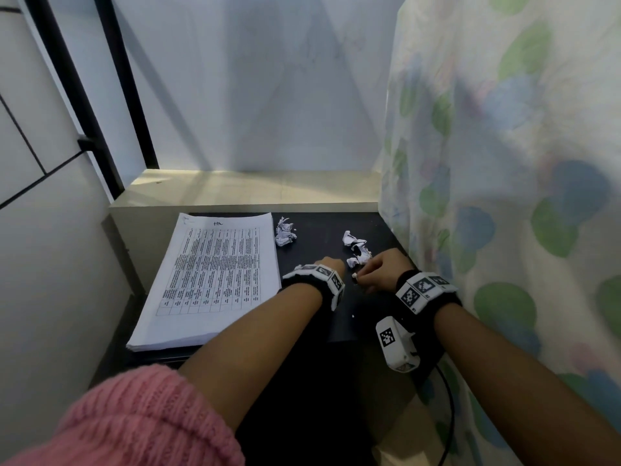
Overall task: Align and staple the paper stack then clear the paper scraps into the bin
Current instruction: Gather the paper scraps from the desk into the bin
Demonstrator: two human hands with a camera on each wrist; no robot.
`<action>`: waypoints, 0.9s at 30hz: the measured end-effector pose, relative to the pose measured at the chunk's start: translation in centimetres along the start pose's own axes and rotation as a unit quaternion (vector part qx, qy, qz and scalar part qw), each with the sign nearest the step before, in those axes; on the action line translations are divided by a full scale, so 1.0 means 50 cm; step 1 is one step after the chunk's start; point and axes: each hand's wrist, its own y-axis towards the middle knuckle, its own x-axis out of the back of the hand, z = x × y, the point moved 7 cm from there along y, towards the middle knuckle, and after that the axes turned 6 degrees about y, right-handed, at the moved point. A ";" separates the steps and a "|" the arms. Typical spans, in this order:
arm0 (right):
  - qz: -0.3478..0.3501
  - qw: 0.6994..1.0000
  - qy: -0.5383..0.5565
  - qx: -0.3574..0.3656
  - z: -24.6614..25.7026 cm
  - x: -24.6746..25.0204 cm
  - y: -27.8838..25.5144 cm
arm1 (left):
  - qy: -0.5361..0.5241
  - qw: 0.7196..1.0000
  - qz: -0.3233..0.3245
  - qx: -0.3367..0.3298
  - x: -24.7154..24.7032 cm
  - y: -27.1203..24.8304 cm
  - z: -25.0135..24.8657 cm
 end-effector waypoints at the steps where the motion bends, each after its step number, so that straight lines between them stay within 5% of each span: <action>1: 0.002 1.000 0.004 -0.005 -0.010 -0.004 -0.001 | -0.007 1.000 0.006 -0.002 -0.008 0.002 -0.005; 15: -0.011 1.000 0.023 0.008 0.044 -0.028 -0.031 | -0.093 0.992 -0.077 -0.027 0.087 -0.070 0.147; 27: 0.133 0.979 0.145 0.054 0.244 -0.303 -0.119 | -0.210 0.965 -0.127 0.085 0.038 -0.281 0.504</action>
